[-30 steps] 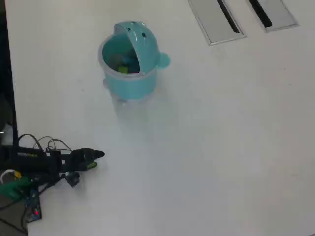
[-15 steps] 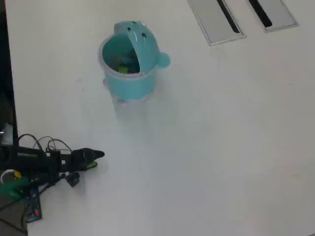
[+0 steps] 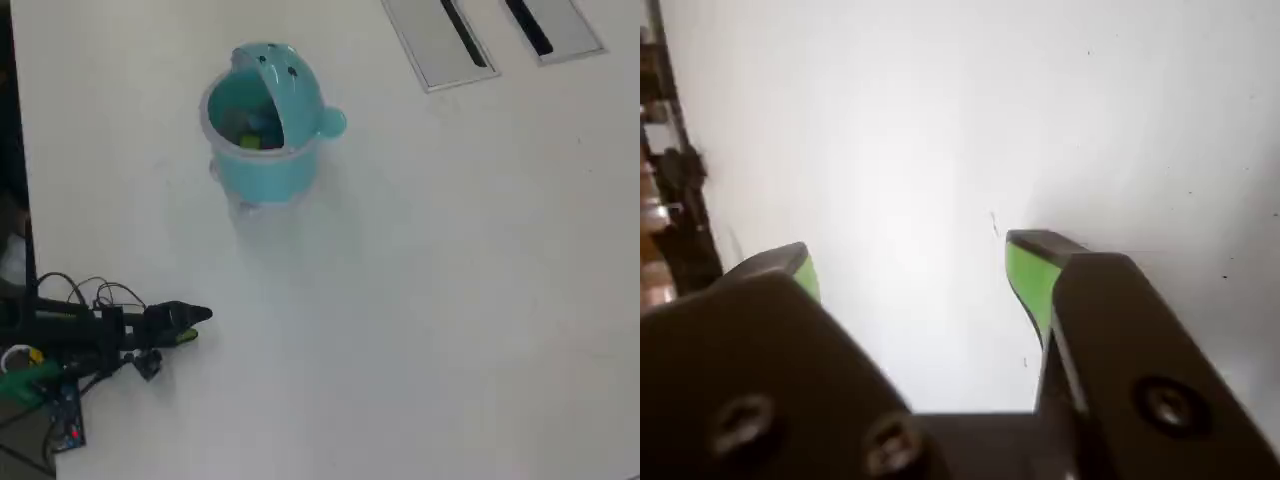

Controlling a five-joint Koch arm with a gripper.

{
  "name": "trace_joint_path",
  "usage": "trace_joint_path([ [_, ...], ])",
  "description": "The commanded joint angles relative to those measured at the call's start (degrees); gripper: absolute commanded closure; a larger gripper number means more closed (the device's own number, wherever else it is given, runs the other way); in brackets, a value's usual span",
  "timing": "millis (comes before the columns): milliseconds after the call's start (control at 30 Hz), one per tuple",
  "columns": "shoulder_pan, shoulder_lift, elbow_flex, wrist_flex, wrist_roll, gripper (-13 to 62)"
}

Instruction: Grasp RGB lego blocks and put them in the bin one by one.

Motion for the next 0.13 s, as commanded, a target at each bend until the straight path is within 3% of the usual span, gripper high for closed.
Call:
trace_joint_path([
  [0, 0.0, 2.29, 4.13, 2.46, 0.0, 15.3],
  [100, 0.0, 2.29, 4.13, 2.46, 0.0, 15.3],
])
